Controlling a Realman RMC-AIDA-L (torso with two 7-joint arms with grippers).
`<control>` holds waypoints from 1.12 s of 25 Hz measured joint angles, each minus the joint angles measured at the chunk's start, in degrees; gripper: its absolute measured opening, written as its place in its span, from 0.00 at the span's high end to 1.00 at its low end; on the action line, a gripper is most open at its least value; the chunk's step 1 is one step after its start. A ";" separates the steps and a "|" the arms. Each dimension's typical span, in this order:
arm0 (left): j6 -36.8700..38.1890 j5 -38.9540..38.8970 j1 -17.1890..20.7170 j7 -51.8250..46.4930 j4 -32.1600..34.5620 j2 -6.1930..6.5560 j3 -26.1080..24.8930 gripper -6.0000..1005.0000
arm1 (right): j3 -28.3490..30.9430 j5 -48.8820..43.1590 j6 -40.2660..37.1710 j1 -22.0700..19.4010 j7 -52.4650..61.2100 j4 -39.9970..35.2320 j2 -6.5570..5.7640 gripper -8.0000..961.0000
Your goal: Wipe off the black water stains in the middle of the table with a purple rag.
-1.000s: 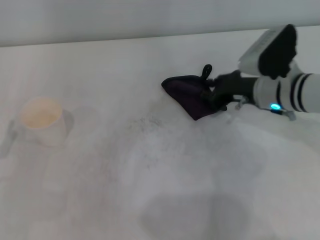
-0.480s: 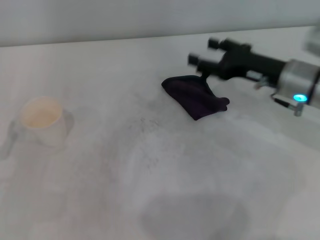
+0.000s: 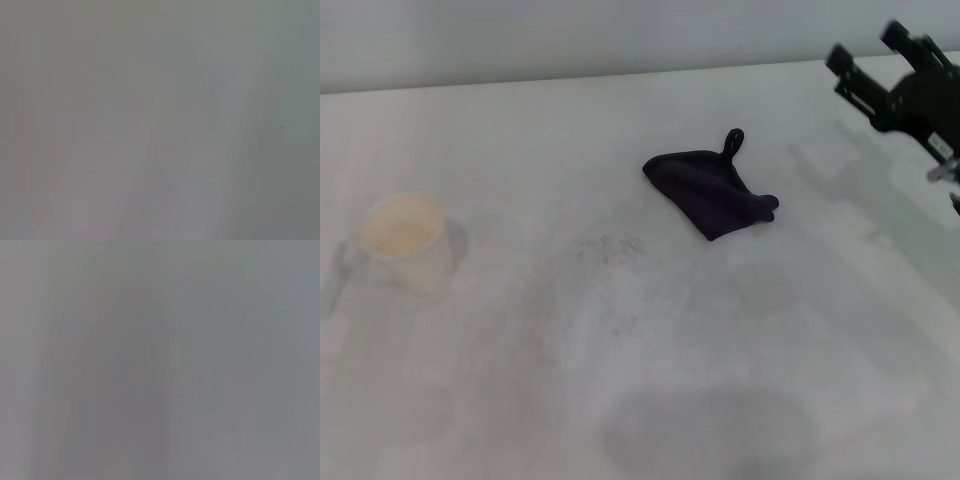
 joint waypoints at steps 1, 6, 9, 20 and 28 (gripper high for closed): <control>0.00 -0.01 0.01 0.00 0.00 0.01 -0.07 0.12 | 0.33 1.41 -1.42 0.30 -4.30 2.03 0.05 0.09; 0.57 -0.01 -0.05 0.09 0.01 0.02 -0.11 0.12 | 0.83 4.55 -7.93 1.53 -12.25 6.77 0.14 0.09; 0.72 -0.33 -0.06 0.15 0.01 0.02 -0.11 0.12 | 1.13 4.68 -9.66 1.62 -12.04 6.90 0.15 0.09; 5.05 -2.26 -0.46 -2.88 -0.05 -0.22 0.13 0.12 | 2.27 4.66 -9.56 1.74 -9.54 7.09 0.17 0.09; 5.81 -2.23 -0.37 -2.94 -0.18 -0.25 0.19 0.12 | 1.97 4.43 -9.70 2.19 -8.93 8.44 0.17 0.09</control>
